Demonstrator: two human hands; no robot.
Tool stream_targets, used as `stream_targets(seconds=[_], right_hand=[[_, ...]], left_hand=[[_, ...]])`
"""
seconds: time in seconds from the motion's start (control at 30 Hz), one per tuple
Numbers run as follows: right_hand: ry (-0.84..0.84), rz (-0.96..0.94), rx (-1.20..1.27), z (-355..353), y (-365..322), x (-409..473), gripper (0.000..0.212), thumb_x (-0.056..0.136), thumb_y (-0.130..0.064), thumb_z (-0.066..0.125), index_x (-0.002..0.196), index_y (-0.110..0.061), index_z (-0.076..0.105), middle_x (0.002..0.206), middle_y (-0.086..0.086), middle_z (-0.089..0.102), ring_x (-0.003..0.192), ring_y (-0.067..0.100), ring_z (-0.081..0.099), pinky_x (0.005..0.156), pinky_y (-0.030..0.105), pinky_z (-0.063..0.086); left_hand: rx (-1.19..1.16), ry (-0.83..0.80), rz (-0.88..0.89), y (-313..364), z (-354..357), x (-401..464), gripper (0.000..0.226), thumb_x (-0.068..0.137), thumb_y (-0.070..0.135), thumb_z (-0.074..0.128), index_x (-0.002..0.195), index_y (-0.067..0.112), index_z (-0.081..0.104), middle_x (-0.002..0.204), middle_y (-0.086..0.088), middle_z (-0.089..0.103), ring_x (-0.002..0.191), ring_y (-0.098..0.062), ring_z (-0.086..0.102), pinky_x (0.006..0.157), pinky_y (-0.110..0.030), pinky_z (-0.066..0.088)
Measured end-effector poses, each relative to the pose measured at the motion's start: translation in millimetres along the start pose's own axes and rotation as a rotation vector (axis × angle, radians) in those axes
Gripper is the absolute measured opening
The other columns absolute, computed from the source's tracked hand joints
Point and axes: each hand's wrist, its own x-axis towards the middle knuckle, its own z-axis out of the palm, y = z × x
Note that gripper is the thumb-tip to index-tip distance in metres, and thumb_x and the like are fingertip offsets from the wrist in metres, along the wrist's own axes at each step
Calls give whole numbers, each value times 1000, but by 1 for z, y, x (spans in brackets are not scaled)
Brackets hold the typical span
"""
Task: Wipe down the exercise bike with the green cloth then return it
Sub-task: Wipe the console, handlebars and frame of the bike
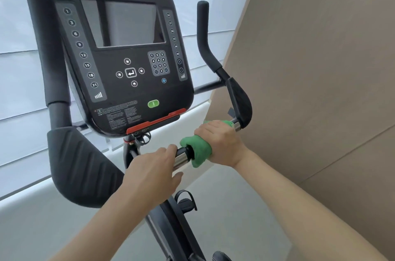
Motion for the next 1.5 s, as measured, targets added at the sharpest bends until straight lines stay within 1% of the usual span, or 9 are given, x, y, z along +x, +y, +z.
stream_targets(seconds=[0.2,0.33,0.43,0.53,0.7,0.97,1.23,1.37,1.5], right_hand=[[-132,85,39,-28,33,0,20,82,-29,73,94,-13,71,82,-1,67,74,23,64,70,40,55],[-539,207,-43,-52,55,14,27,72,-35,82,88,-26,61,80,-8,66,72,19,63,67,39,56],[-895,267,-90,-55,60,44,34,63,-32,83,78,-34,53,73,-11,64,67,8,59,60,29,48],[-1035,277,-76,-52,63,57,32,58,-27,84,75,-32,58,70,-10,64,64,7,59,55,26,43],[-684,303,-87,-43,56,23,29,66,-24,74,73,-32,47,70,-11,60,65,13,58,55,28,42],[-21,321,-95,-15,19,-10,20,71,-13,77,88,-14,68,81,2,66,75,28,62,77,43,51],[23,287,6,11,-83,12,13,77,-18,67,90,-17,64,83,1,66,78,25,60,84,41,49],[-152,293,6,-14,-86,17,30,67,-15,73,96,-14,64,88,3,66,82,27,62,85,43,48],[-231,236,11,-17,-115,27,34,69,-21,70,102,-16,62,95,2,64,88,28,59,89,44,45]], left_hand=[[41,-79,-113,-1,1,9,20,94,30,58,97,24,39,71,7,48,56,-14,43,49,-31,33],[37,-116,-131,0,3,14,19,92,24,59,97,23,42,72,6,48,57,-14,43,55,-32,47],[65,-114,-128,0,4,14,19,91,23,59,96,23,41,72,6,48,56,-13,42,49,-30,35],[85,-94,-128,1,5,12,19,90,22,59,95,23,41,70,7,48,54,-13,41,46,-29,28],[80,-54,-130,2,6,9,19,92,22,60,93,22,41,67,7,48,51,-13,41,46,-29,30],[87,-31,-155,5,8,10,23,91,25,63,96,23,41,65,6,45,49,-13,40,44,-29,30],[37,58,-84,7,0,1,27,87,22,62,96,23,36,75,9,47,53,-17,43,47,-31,32],[14,4,-27,-3,-19,-15,20,95,39,55,111,30,46,94,11,59,76,-17,61,68,-33,52],[73,109,136,-45,-41,-47,17,100,49,51,102,38,64,79,18,66,76,-14,63,96,-42,49]])
